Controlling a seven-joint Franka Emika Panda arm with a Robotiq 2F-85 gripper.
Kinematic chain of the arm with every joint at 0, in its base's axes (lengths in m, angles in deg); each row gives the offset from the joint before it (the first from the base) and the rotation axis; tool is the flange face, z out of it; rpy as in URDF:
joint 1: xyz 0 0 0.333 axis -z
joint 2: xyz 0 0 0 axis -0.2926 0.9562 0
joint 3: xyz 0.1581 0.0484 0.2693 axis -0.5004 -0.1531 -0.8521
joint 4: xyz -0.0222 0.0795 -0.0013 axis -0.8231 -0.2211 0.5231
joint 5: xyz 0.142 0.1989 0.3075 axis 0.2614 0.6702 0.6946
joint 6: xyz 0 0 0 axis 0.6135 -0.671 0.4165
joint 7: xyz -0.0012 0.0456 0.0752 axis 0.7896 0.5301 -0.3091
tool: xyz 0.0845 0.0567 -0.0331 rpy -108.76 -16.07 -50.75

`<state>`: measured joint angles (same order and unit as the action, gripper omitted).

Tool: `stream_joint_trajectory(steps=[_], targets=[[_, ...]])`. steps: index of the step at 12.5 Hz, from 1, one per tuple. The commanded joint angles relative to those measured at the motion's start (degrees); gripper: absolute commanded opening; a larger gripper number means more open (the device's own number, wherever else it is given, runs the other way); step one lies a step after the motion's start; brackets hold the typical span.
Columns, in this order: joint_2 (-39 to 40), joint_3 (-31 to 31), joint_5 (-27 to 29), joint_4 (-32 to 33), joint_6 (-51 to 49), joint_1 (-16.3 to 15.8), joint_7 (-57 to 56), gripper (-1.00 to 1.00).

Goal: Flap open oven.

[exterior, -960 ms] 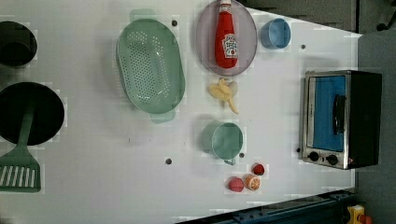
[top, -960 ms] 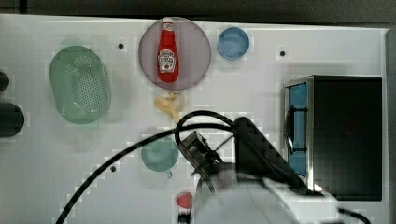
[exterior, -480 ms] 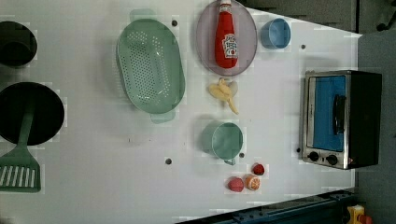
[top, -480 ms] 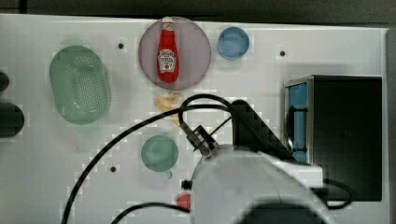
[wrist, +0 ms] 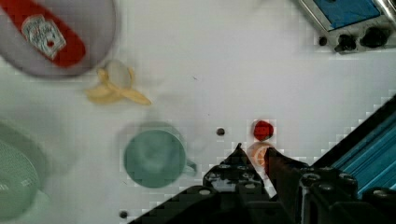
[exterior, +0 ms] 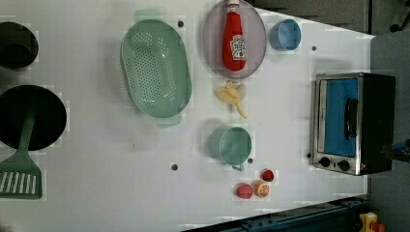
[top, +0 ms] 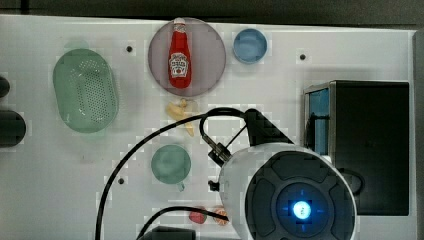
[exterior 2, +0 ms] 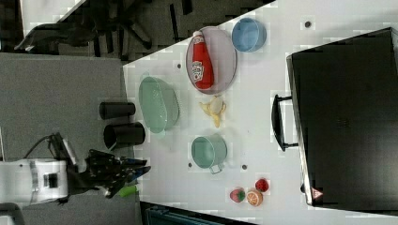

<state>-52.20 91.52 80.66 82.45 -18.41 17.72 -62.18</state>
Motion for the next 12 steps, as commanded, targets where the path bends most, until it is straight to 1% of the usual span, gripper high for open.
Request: stream_joint_trajectory(steps=[1, 4, 7, 9, 12], targets=[[-0.62, 3.23, -3.32, 2.56, 4.53, 0.72, -18.4, -0.65], [-0.59, 6.96, -5.31, 6.27, 9.69, 1.54, -29.75, -0.65], [0.41, 11.37, -5.76, 9.92, 17.05, 1.97, -32.83, -0.65], [2.18, 13.84, -5.79, 11.59, 21.93, 2.02, -35.44, -0.65], [6.5, 17.04, -5.79, 12.07, 27.94, 2.15, -45.41, -0.65]])
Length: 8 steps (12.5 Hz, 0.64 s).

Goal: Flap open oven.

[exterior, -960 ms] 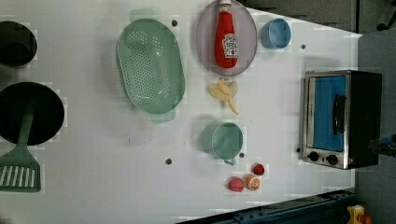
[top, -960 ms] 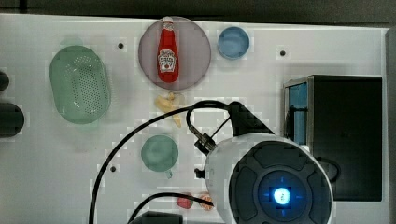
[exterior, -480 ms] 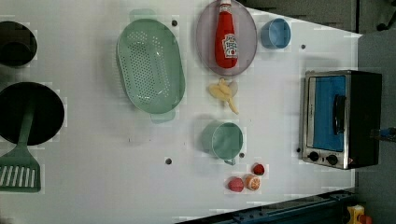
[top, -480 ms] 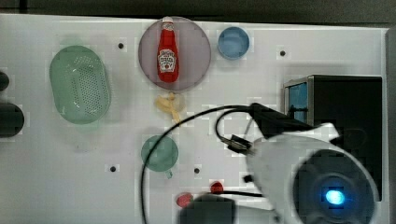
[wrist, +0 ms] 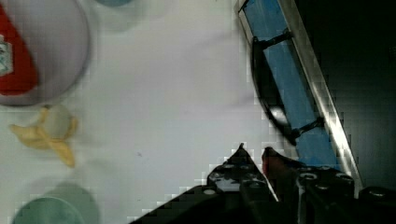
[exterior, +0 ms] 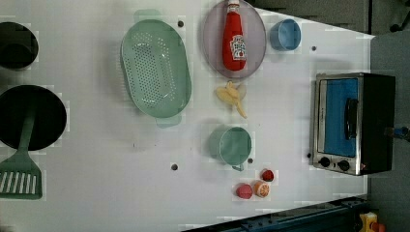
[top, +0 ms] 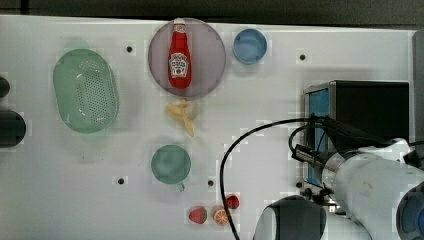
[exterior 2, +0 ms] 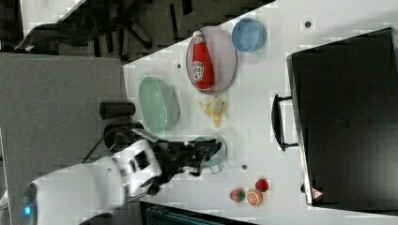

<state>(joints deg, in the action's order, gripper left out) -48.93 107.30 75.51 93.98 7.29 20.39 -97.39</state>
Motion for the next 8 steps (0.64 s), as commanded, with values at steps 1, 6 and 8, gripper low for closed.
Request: stream_joint_trajectory(steps=[1, 6, 8], targets=[[4.97, 2.26, -0.64, 0.54, 4.17, -0.45, -12.75, -0.65], [13.4, 6.09, -0.63, 0.42, 14.22, -0.32, -16.35, -0.65], [16.15, 6.94, -0.63, 0.43, 17.48, -0.25, -16.34, -0.65]])
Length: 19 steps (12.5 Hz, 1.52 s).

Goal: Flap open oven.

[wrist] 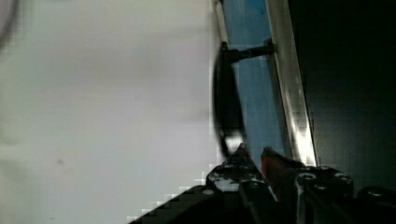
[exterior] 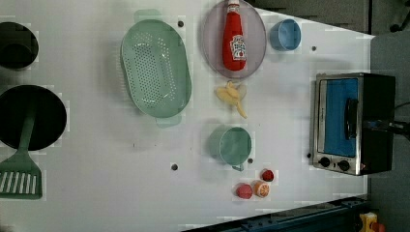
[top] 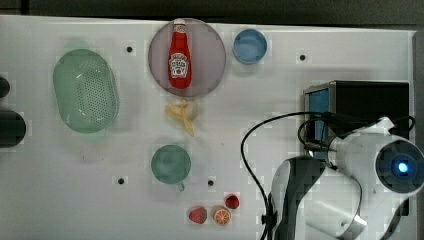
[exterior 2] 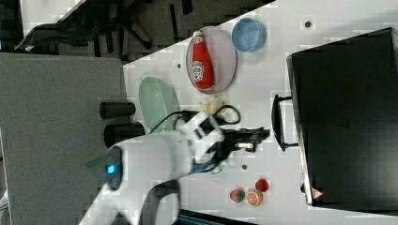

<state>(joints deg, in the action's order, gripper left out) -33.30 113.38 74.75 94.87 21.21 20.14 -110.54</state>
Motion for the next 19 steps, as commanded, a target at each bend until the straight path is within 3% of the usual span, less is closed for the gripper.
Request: stream_joint_trajectory(steps=[1, 11, 13, 19], targets=[[1.9, 1.12, 0.12, -0.43, 4.39, 0.04, -3.19, -0.65], [10.25, 0.44, -0.45, -0.34, 9.33, -0.85, -2.35, -0.65], [10.22, -0.15, -4.38, -0.29, 9.17, -1.59, -0.37, -0.65], [10.36, -3.83, -25.49, 1.13, 6.4, -4.69, 20.9, -0.65]])
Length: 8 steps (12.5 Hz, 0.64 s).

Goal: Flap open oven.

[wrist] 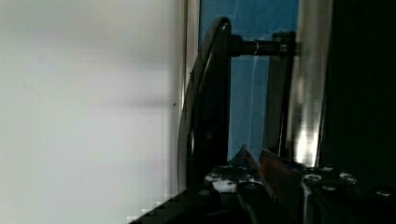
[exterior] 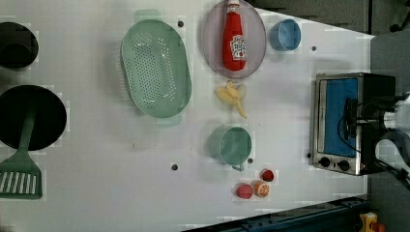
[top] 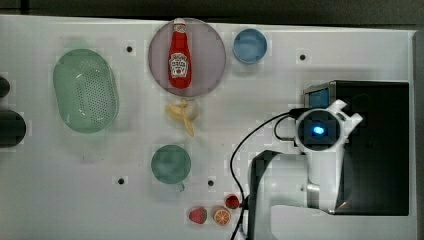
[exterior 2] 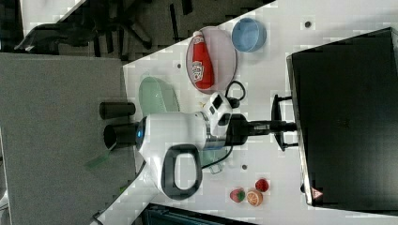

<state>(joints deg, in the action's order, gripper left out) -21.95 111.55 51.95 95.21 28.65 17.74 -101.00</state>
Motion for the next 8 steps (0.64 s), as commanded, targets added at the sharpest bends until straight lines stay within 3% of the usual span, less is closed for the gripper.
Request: stream_joint_trajectory(steps=[1, 5, 8], targets=[[-0.76, -3.01, -4.2, 0.89, -1.77, -2.51, 14.24, -0.65], [1.48, -7.47, -6.89, 1.05, -4.13, -3.25, 22.17, -0.65], [4.74, -10.24, -12.77, 1.03, -4.88, -4.56, 30.88, -0.65]])
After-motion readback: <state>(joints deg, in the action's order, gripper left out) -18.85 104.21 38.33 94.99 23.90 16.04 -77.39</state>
